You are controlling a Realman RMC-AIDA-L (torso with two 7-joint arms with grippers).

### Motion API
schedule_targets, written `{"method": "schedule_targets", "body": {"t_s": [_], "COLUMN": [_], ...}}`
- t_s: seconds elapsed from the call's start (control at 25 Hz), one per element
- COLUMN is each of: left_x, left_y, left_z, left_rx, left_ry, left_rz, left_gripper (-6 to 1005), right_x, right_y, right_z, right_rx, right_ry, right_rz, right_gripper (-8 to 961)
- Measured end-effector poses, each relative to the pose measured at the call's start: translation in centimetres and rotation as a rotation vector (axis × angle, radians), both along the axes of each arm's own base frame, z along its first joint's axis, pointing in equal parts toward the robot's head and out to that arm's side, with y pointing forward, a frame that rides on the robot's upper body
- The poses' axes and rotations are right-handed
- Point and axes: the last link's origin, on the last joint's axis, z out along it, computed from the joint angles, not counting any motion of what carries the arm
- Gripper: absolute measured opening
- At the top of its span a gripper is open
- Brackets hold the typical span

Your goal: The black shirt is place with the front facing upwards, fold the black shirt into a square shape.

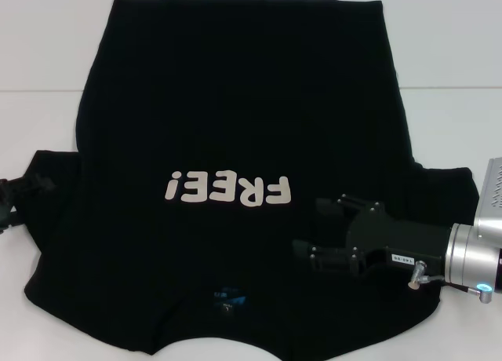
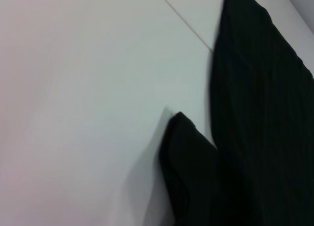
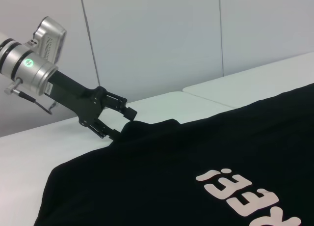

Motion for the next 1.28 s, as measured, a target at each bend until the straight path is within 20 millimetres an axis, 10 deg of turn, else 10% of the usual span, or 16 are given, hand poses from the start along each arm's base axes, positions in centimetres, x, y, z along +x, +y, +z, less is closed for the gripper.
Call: {"method": "schedule_targets", "body": {"t_s": [1.28], "left_x": [0.3], "left_y": [1.7], "left_z": [0.6], "left_rx": [0.010], "left_ry": [0.126], "left_rz": [-0.027], "left_gripper": [941], "right_x": [0.1], "right_y": [-0.3], "right_z": [0.1], "right_rx": [-0.006], "right_ry": [0.009], "right_rz": [0.002], "right_gripper": [914]}}
